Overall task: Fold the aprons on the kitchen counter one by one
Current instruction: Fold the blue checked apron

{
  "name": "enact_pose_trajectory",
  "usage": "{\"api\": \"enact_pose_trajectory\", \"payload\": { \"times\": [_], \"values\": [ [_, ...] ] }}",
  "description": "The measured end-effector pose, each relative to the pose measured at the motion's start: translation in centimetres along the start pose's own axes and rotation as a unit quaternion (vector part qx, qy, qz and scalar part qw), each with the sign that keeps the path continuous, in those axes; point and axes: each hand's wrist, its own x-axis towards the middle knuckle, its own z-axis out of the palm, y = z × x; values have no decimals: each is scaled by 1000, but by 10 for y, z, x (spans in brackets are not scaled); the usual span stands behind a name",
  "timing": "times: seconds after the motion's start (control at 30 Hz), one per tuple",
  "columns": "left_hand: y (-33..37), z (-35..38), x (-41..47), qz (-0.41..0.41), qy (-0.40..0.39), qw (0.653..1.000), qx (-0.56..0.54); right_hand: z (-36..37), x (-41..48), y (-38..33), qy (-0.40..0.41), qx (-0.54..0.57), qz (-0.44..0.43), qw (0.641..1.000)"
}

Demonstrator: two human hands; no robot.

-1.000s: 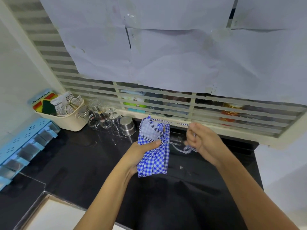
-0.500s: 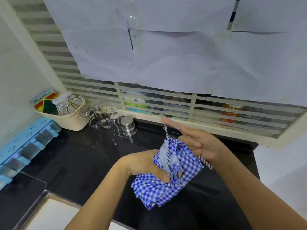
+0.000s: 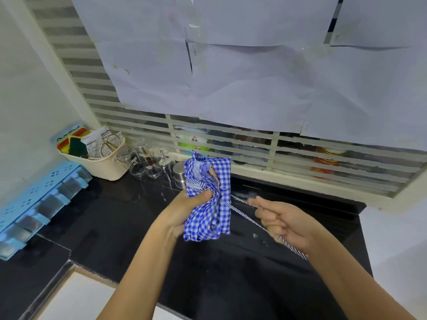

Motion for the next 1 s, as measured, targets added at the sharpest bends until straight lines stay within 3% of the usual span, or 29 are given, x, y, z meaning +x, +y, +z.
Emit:
{"api": "enact_pose_trajectory", "payload": {
  "times": [0.07,0.2,0.23,0.3,0.37,0.43,0.5,0.63,0.73,0.8,0.9,1.0],
  "values": [
    [-4,1,1,5,22,1000,-8,6,-5,-4,46,-138,-13,989],
    [-5,4,5,-16,54,998,-2,7,-20,-14,69,-217,-84,970],
    [-5,5,7,-27,69,997,-5,11,-23,-16,80,-278,-103,952],
    [-7,4,13,-59,115,992,5,21,-28,-16,86,-446,-154,877],
    [-6,6,18,-87,138,986,35,33,-31,-18,71,-537,-208,815],
    [-5,11,22,-110,141,979,99,37,-32,-24,45,-538,-217,813],
    [-4,17,26,-120,132,955,236,40,-28,-29,8,-540,-209,815],
    [-8,31,33,-126,69,853,501,42,-10,-33,-1,-579,-212,787],
    [-13,40,30,-111,-58,818,561,42,1,-30,-7,-696,-218,684],
    [-16,40,25,-79,-107,832,538,45,3,-26,-11,-742,-231,630],
    [-18,33,20,-58,-120,870,475,49,2,-26,14,-770,-253,585],
    [-20,32,17,-53,-136,888,437,50,3,-27,34,-780,-248,573]
  ]
}}
